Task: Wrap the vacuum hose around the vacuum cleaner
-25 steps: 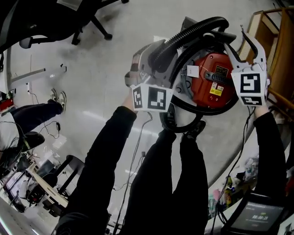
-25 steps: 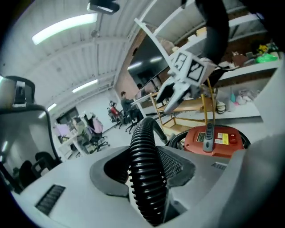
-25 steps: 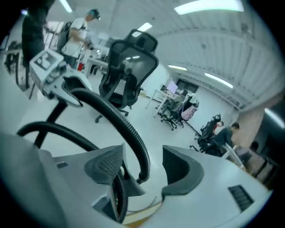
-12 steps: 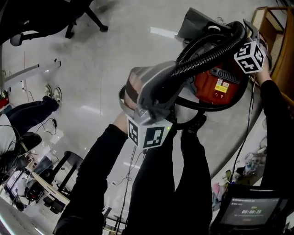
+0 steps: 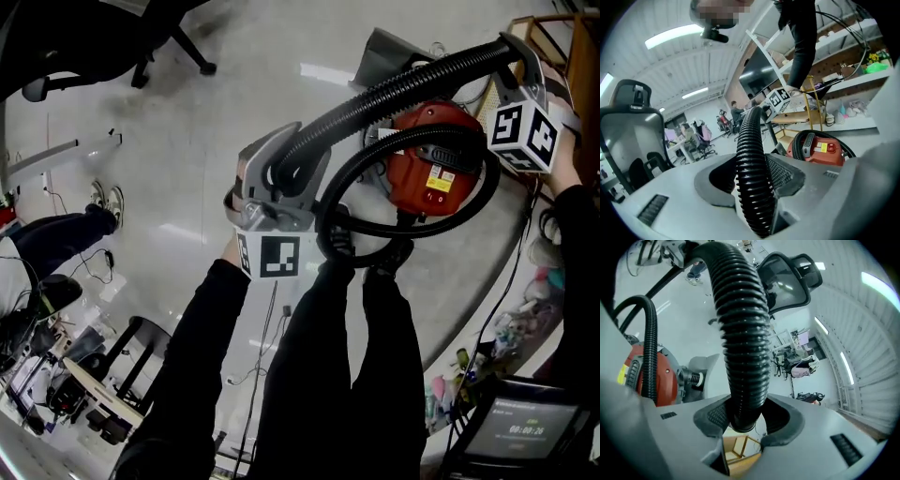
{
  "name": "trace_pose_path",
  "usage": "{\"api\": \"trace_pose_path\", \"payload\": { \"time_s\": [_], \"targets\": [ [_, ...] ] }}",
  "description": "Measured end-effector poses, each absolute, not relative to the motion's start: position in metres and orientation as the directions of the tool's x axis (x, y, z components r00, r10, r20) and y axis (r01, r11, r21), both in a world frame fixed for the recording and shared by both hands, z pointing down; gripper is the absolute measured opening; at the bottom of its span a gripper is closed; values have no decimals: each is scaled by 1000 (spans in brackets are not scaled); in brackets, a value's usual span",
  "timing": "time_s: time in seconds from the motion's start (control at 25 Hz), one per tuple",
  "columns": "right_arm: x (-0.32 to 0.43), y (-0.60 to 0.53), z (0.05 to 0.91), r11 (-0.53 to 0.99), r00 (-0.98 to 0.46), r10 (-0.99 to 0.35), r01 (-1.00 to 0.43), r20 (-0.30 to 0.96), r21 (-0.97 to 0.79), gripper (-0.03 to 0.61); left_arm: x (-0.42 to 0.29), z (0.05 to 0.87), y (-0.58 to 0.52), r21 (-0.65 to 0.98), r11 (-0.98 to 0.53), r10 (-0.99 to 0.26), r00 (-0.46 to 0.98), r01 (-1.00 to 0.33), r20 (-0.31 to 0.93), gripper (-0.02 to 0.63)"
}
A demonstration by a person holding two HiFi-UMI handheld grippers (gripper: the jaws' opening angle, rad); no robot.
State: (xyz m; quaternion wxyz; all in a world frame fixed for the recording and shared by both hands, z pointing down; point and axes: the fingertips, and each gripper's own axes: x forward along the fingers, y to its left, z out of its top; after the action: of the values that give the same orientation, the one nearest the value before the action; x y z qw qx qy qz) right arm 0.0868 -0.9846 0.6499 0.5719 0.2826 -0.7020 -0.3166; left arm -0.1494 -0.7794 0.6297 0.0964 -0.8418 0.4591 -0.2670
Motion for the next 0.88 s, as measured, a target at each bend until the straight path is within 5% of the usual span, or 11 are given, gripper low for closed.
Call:
{"api": "trace_pose_path", "payload": {
  "time_s": [0.2,0.48,0.88],
  "targets": [
    [97,-940,595,785,0,-618,-53,786,617,184,-164,638,-794,-307,-573,-803,444,-760,397,195],
    [114,-896,537,824,133,-552,-64,823,563,184,-152,637,-794,-272,-629,-757,494,-728,428,195],
    [244,-784,671,777,195,-144,-585,970,232,184,-60,709,-822,-267,-884,-456,587,-383,669,200]
  ]
}}
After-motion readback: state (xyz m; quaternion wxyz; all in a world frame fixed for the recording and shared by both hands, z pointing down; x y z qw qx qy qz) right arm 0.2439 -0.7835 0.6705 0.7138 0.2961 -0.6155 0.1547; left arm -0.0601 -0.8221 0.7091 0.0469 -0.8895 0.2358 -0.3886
